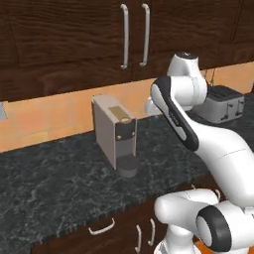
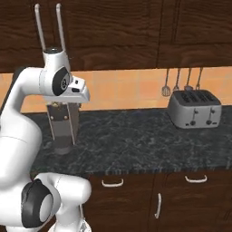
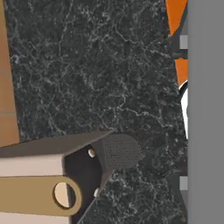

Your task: Navigate to the stove.

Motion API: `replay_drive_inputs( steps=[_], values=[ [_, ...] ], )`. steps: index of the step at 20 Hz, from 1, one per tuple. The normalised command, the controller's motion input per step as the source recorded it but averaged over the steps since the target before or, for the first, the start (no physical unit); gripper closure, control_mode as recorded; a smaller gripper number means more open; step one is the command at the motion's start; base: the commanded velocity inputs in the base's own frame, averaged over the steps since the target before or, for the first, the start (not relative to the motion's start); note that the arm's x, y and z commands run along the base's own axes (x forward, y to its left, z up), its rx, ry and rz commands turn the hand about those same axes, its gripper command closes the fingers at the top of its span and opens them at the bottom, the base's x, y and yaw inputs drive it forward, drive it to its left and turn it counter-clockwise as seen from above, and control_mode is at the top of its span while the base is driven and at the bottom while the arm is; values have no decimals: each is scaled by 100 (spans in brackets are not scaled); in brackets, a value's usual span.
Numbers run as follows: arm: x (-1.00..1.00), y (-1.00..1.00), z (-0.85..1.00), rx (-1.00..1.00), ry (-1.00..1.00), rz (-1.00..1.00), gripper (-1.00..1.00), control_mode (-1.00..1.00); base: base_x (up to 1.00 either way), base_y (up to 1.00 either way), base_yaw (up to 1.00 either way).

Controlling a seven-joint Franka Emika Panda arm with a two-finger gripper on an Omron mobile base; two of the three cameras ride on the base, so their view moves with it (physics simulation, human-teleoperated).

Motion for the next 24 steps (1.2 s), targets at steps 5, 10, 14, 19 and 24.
replay_drive_inputs(
  steps=[5,10,14,19,24],
  values=[
    [0,0,0,0,0,0,-100,100,-1,-15,-72],
    [0,0,0,0,0,0,-100,100,0,-28,-72],
    [0,0,0,0,0,0,-100,100,1,-8,-76],
    [0,0,0,0,0,0,-100,100,3,-9,-79],
    [0,0,0,0,0,0,-100,100,6,-19,-74]
  ],
)
